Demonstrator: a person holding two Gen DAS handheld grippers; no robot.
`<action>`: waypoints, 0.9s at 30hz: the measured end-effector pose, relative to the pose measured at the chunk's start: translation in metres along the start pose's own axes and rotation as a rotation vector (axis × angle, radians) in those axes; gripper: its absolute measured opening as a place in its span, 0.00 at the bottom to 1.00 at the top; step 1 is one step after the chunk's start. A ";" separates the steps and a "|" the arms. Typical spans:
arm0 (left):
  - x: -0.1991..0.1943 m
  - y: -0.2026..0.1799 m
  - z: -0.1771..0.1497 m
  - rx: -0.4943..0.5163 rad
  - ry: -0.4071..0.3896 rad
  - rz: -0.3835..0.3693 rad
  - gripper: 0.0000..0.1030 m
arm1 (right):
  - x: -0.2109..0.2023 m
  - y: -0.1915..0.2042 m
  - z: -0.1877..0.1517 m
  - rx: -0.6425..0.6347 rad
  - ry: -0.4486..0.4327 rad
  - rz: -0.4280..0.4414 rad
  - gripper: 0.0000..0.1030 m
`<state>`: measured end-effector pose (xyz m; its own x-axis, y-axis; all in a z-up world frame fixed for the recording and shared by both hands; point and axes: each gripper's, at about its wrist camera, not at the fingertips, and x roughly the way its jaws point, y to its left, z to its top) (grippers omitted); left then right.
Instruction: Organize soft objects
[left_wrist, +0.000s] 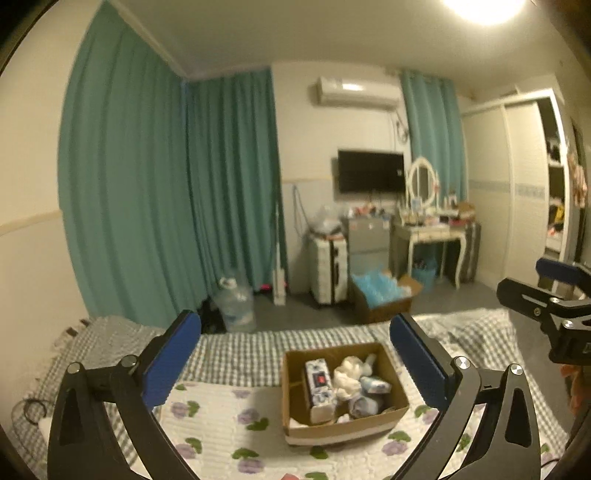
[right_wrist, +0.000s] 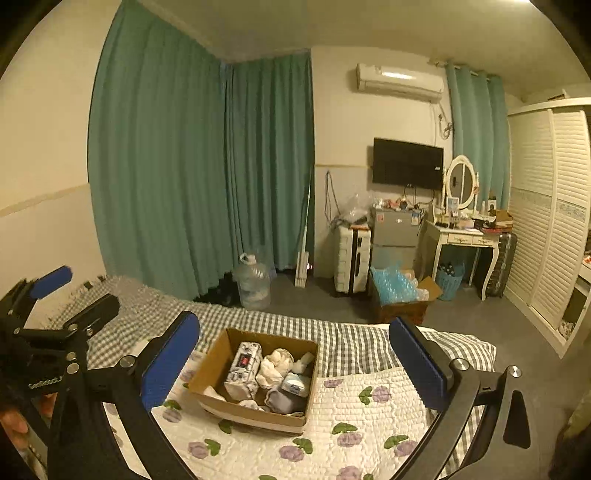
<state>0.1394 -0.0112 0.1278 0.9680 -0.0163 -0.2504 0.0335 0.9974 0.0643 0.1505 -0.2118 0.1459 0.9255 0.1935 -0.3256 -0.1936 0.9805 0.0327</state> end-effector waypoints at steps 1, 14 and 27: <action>-0.006 0.001 -0.003 -0.003 -0.014 -0.001 1.00 | -0.008 0.002 -0.005 0.002 -0.018 -0.003 1.00; -0.020 0.004 -0.098 -0.013 -0.051 0.032 1.00 | -0.003 0.019 -0.106 0.031 -0.041 -0.038 1.00; 0.006 0.011 -0.167 -0.059 0.081 0.027 1.00 | 0.033 0.030 -0.174 -0.003 0.020 -0.053 1.00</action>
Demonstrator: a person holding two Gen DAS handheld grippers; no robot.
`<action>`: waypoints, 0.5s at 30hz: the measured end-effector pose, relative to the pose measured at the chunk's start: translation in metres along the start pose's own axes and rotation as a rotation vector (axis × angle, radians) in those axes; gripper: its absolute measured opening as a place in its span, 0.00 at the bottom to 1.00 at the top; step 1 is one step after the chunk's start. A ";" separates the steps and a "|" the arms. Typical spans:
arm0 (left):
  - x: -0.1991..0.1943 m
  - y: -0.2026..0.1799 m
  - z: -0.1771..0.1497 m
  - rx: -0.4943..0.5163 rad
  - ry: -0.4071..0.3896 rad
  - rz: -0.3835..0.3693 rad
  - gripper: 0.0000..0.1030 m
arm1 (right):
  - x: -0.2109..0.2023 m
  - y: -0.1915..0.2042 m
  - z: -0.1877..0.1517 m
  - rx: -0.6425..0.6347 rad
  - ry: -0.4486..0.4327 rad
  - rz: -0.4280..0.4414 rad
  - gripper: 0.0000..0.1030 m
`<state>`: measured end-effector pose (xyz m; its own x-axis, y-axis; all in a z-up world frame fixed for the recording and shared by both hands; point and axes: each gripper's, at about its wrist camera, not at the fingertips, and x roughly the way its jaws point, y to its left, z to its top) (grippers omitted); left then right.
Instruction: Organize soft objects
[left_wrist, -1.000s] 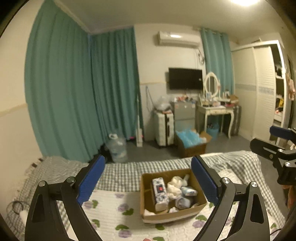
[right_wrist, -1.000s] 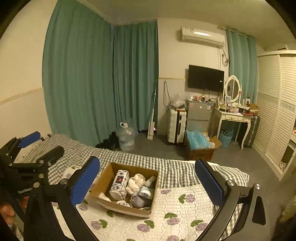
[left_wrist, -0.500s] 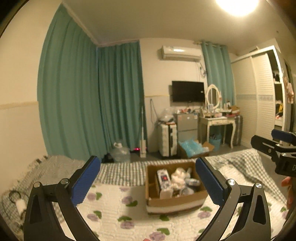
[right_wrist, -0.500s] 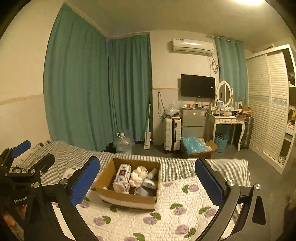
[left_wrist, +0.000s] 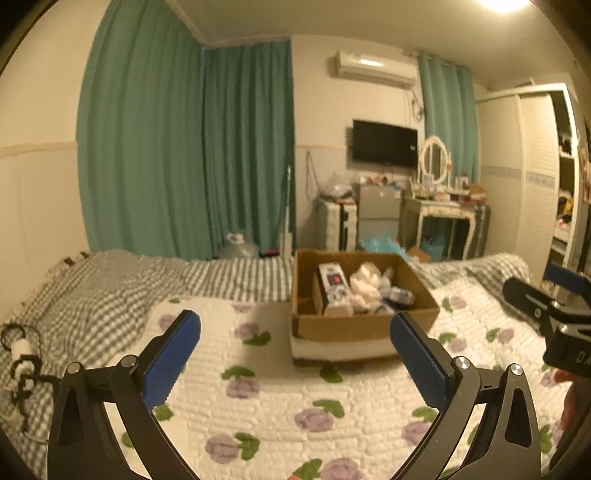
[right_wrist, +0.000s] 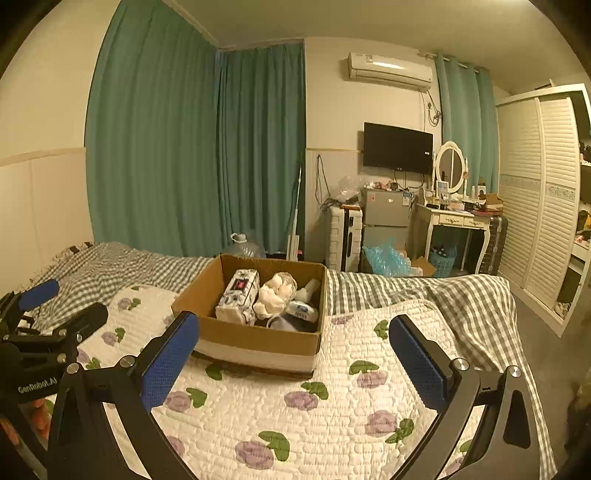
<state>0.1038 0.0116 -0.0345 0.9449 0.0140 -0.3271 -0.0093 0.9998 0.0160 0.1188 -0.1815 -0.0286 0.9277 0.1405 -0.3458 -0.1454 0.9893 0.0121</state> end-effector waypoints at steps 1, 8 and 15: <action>0.001 -0.001 -0.002 0.004 0.012 -0.005 1.00 | 0.001 0.000 -0.001 0.002 0.003 0.000 1.00; -0.002 0.002 -0.006 0.001 0.008 0.002 1.00 | 0.002 -0.002 -0.002 0.019 0.017 0.000 1.00; -0.001 0.004 -0.007 -0.009 0.021 -0.002 1.00 | 0.002 -0.003 -0.002 0.025 0.019 -0.005 1.00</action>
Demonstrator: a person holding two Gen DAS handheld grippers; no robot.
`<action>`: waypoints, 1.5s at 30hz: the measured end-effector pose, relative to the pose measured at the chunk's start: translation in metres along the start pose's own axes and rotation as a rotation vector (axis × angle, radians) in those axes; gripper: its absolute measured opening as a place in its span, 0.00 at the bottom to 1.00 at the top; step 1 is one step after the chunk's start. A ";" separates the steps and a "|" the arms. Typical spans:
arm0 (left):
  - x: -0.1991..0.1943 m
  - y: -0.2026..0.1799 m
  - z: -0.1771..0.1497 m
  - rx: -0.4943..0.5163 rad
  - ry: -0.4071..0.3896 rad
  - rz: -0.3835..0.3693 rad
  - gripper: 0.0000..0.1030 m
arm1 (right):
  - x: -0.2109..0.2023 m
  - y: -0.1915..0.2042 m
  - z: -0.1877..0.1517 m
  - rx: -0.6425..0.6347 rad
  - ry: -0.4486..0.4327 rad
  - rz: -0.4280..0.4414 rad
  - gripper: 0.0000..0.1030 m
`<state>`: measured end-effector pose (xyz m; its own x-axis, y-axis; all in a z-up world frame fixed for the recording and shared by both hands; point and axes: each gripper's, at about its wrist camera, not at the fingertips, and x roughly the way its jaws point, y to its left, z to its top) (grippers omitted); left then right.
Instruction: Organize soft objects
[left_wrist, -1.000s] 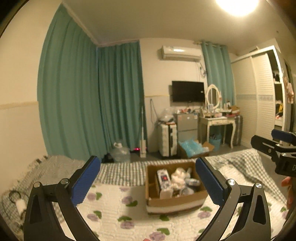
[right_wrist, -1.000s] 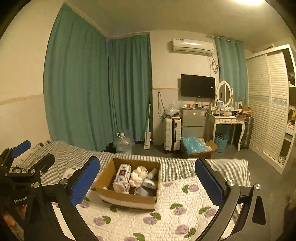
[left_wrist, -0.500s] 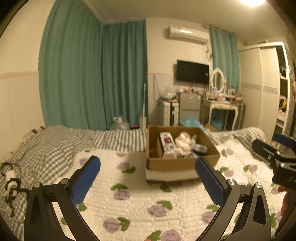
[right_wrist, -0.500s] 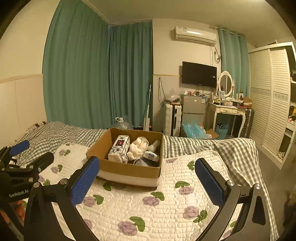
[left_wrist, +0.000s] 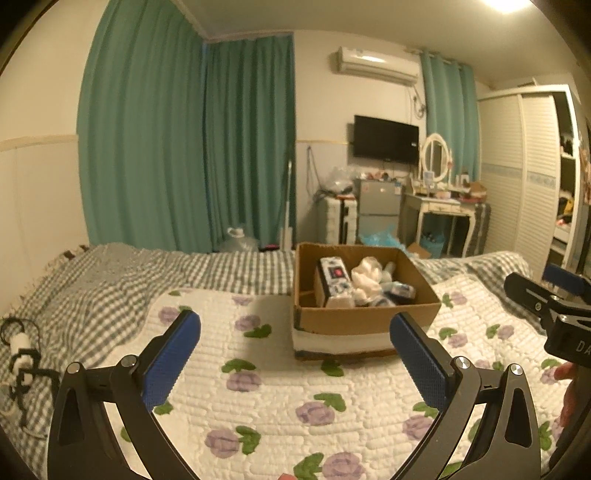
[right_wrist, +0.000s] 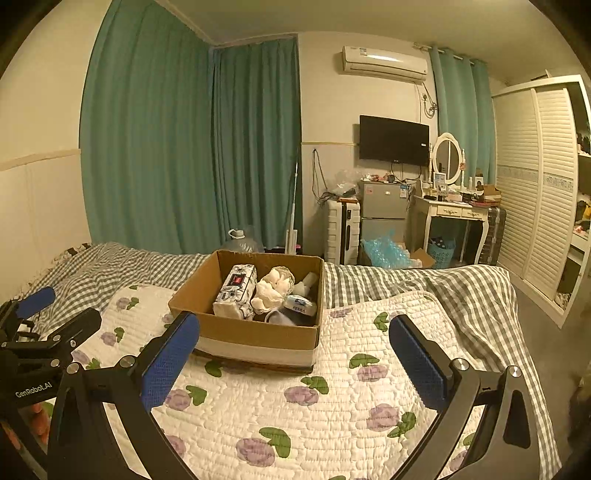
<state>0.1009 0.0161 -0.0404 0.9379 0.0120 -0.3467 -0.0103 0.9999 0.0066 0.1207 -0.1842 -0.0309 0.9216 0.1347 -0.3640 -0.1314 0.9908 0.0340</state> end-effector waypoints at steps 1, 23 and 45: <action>0.000 0.000 0.000 -0.002 0.002 -0.002 1.00 | 0.000 0.000 0.000 -0.001 0.002 0.001 1.00; 0.000 0.001 -0.002 -0.014 0.016 0.001 1.00 | 0.004 0.004 -0.001 -0.011 0.027 0.014 1.00; -0.001 0.001 -0.003 -0.018 0.025 0.007 1.00 | 0.010 0.005 -0.006 -0.022 0.048 0.010 1.00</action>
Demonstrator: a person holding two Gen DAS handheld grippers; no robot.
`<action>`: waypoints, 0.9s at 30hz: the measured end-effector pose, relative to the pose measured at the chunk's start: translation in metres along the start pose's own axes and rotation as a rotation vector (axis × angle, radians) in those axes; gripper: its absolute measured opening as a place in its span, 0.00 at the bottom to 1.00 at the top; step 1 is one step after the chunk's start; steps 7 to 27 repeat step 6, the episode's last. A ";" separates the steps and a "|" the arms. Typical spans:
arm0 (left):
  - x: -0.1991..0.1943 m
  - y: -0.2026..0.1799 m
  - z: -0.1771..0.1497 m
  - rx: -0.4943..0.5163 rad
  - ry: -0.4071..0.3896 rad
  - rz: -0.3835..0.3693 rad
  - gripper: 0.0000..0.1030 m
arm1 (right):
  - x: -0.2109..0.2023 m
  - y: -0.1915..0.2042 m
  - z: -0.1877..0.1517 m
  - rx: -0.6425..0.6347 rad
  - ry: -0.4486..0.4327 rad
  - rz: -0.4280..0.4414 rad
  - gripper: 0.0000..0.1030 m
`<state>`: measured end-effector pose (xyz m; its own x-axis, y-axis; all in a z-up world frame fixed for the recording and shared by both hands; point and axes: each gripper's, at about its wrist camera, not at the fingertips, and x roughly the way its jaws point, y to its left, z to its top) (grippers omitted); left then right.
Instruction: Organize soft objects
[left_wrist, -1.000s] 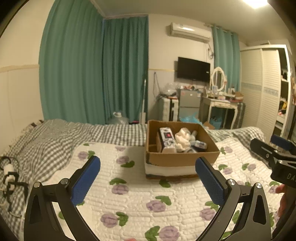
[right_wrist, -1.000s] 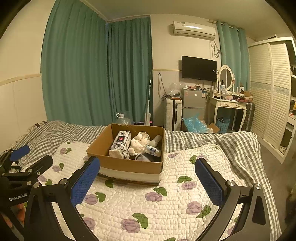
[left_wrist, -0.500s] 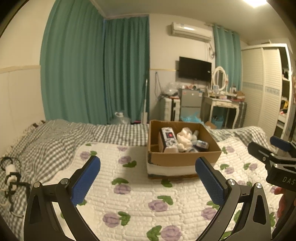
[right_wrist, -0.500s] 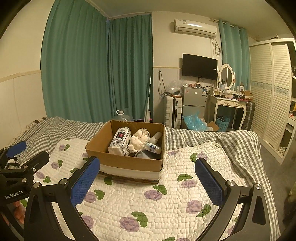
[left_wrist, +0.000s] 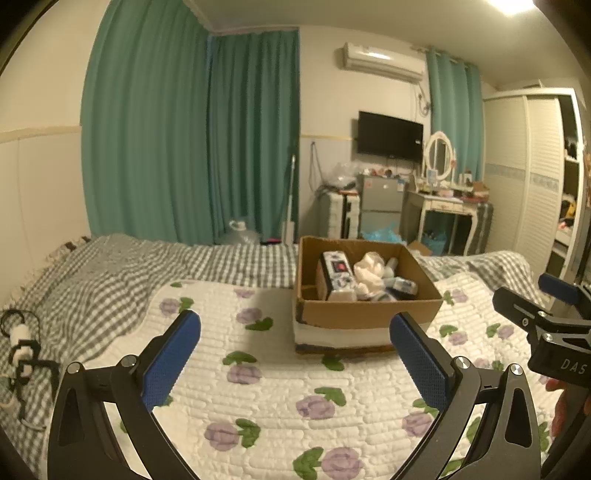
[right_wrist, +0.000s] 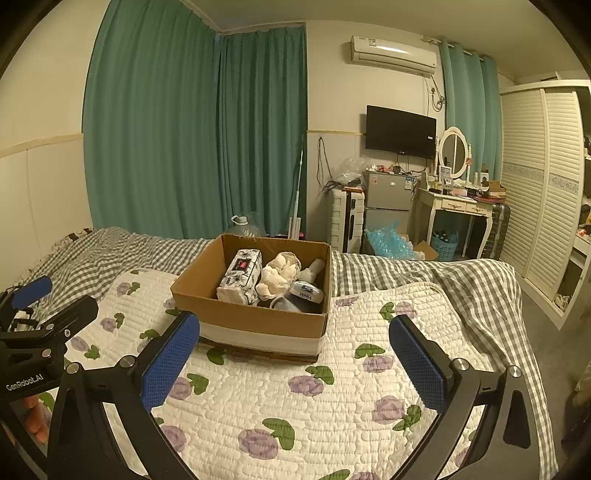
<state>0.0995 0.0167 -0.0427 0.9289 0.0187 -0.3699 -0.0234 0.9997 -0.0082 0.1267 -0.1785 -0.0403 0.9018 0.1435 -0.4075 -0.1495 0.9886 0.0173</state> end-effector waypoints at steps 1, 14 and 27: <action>0.000 0.000 0.000 0.001 0.001 -0.001 1.00 | 0.000 0.000 0.000 0.000 0.000 0.001 1.00; 0.000 -0.003 -0.001 0.011 0.007 -0.011 1.00 | 0.000 -0.001 -0.003 -0.001 0.005 0.003 1.00; 0.000 -0.003 -0.001 0.011 0.007 -0.011 1.00 | 0.000 -0.001 -0.003 -0.001 0.005 0.003 1.00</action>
